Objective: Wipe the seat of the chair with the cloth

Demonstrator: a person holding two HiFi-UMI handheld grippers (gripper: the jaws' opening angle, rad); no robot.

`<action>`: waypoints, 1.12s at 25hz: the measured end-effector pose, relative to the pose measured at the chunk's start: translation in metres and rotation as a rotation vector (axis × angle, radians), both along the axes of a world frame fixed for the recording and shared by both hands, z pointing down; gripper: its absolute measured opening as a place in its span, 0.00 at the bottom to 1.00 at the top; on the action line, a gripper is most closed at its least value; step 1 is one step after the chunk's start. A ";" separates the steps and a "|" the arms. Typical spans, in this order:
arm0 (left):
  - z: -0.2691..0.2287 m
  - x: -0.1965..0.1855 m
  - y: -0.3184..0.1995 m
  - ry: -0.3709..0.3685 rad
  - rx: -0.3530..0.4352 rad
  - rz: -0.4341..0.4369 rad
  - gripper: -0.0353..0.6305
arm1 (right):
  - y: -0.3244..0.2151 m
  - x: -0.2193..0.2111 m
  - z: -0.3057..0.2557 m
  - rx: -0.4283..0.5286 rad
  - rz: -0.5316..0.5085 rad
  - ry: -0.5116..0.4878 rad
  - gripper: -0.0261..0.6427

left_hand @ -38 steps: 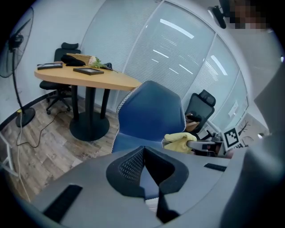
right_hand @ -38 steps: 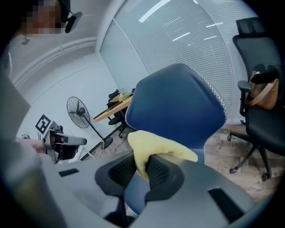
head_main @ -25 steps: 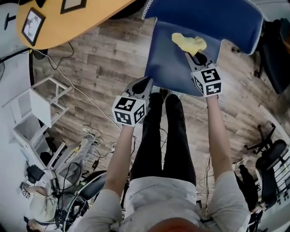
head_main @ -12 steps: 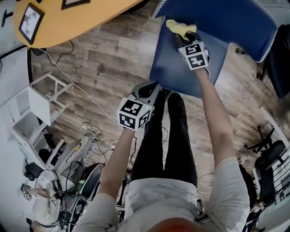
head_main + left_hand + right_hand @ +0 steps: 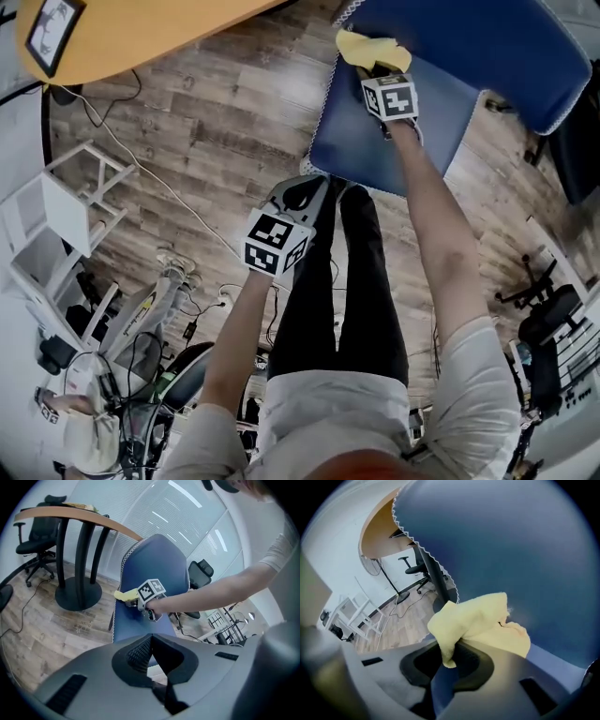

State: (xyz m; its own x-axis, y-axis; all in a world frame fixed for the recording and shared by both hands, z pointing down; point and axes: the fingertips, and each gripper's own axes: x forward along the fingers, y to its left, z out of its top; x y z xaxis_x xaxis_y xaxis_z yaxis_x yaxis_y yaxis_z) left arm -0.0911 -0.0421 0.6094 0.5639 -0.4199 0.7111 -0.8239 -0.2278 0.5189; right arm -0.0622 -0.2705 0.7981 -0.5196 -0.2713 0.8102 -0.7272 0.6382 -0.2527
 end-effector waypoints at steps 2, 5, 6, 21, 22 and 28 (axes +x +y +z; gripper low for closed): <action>0.005 0.000 0.012 0.001 -0.018 0.001 0.09 | 0.003 0.001 0.001 -0.001 -0.008 0.017 0.14; 0.013 -0.008 0.022 -0.004 -0.038 0.008 0.09 | 0.006 0.000 0.002 0.000 0.011 0.035 0.13; 0.015 -0.011 0.023 -0.008 -0.040 0.007 0.09 | 0.006 -0.001 0.002 0.000 0.009 0.042 0.13; 0.016 -0.031 0.006 -0.057 -0.012 -0.024 0.09 | 0.029 -0.003 -0.001 -0.105 0.077 -0.046 0.13; 0.016 -0.027 0.008 -0.053 -0.014 -0.023 0.09 | 0.032 -0.002 -0.001 -0.119 0.092 -0.061 0.13; 0.015 -0.006 0.015 -0.058 -0.004 -0.008 0.09 | 0.050 0.005 -0.002 -0.186 0.168 -0.151 0.13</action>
State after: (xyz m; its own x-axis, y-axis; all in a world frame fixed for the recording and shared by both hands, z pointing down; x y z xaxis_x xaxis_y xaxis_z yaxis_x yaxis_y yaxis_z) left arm -0.0970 -0.0267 0.6244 0.5185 -0.4209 0.7443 -0.8543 -0.2191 0.4713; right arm -0.0570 -0.2204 0.7958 -0.5989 -0.2180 0.7706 -0.7638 0.4448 -0.4678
